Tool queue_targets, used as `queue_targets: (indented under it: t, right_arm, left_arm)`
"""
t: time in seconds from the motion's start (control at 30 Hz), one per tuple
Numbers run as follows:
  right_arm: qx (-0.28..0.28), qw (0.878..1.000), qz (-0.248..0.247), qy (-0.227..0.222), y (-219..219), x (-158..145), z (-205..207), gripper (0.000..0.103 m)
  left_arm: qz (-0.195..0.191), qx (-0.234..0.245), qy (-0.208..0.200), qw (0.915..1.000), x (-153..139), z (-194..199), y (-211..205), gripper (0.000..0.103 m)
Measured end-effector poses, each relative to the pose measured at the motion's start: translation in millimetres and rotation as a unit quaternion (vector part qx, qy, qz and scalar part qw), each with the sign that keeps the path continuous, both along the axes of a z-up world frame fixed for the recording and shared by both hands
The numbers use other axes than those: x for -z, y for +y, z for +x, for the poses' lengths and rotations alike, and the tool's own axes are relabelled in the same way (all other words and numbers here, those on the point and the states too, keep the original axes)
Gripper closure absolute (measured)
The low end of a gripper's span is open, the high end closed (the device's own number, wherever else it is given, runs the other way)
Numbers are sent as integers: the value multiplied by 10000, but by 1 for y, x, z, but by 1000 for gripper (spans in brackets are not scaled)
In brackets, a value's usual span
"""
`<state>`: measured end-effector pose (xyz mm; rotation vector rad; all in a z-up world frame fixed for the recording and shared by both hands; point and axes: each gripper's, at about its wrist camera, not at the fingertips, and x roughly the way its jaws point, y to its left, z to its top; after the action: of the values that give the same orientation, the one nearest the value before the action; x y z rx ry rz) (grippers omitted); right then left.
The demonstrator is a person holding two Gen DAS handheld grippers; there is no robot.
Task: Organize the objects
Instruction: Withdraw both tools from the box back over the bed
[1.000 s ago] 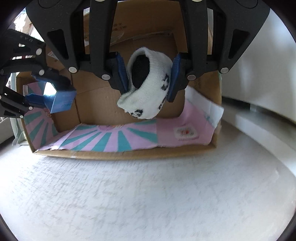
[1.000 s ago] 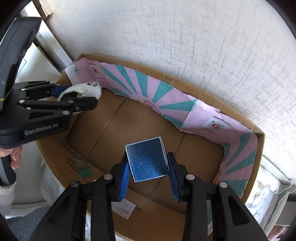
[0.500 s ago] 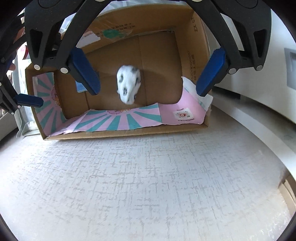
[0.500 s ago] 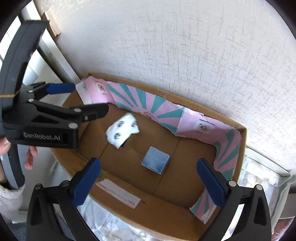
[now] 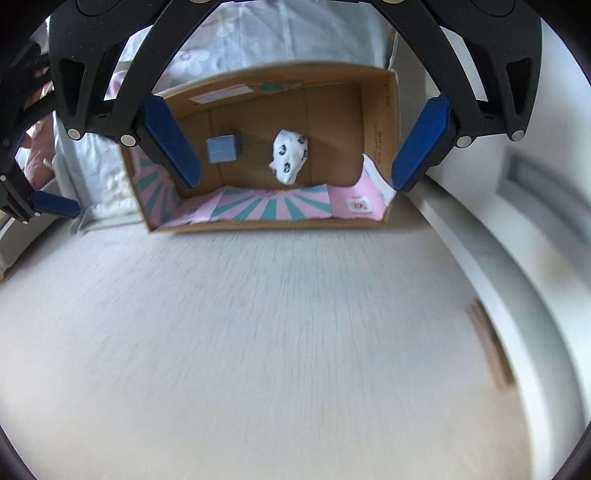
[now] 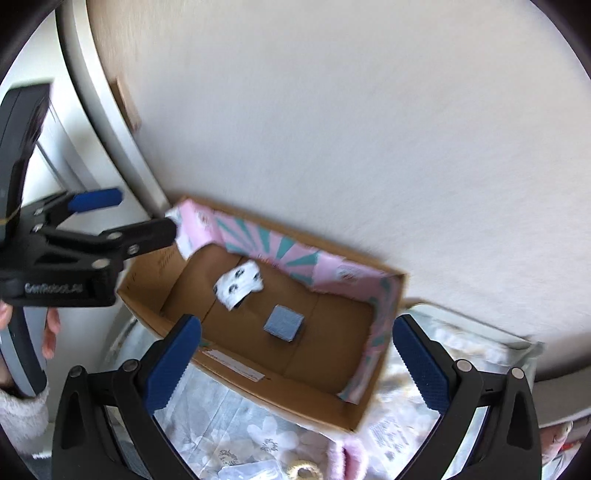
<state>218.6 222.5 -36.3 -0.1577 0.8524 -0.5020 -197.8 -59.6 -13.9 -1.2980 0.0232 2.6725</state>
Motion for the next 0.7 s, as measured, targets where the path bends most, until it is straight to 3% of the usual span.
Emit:
queue_targets:
  t: [0.13, 0.33, 0.7]
  right_arm:
    - [333, 9981, -334, -403, 12, -31, -30, 0]
    - [679, 9882, -621, -1220, 26, -67, -90, 0]
    - [1348, 9736, -815, -1652, 39, -55, -167, 0]
  left_arm:
    - [123, -173, 442, 9988, -39, 34, 3, 0]
    - [216, -368, 1008, 9940, -65, 85, 11, 0]
    - [148, -505, 1394, 9888, -62, 164, 40, 0]
